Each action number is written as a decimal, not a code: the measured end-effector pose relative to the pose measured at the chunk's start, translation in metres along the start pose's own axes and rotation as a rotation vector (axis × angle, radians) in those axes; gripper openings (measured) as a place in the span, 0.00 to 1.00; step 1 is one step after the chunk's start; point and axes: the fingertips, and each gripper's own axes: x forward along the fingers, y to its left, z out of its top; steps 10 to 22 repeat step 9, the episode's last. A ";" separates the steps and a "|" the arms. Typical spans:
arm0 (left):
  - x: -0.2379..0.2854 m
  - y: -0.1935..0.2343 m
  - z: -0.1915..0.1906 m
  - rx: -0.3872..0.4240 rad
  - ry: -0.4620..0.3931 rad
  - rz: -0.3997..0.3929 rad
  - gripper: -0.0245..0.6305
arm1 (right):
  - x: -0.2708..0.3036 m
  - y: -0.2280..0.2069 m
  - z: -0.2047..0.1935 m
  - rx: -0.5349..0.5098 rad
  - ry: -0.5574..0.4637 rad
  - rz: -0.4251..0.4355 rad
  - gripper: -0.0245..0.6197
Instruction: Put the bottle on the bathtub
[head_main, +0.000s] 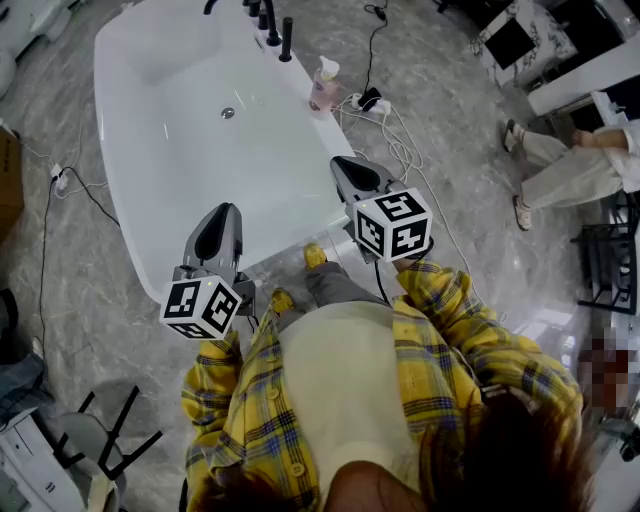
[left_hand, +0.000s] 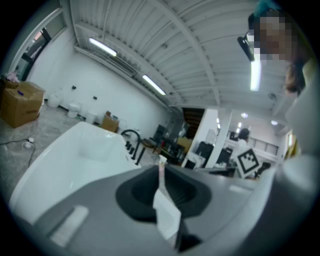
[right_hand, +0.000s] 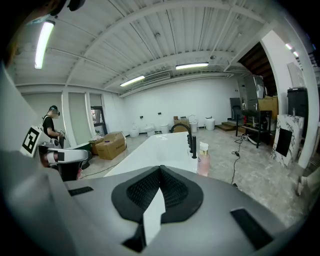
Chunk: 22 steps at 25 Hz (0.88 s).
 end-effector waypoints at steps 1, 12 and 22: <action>0.001 0.000 0.001 0.000 0.000 0.001 0.09 | 0.001 0.000 0.001 -0.001 0.001 0.002 0.06; 0.001 0.005 0.004 -0.003 -0.009 0.018 0.09 | 0.007 0.000 0.007 -0.014 0.005 0.011 0.06; 0.001 0.005 0.004 -0.003 -0.009 0.018 0.09 | 0.007 0.000 0.007 -0.014 0.005 0.011 0.06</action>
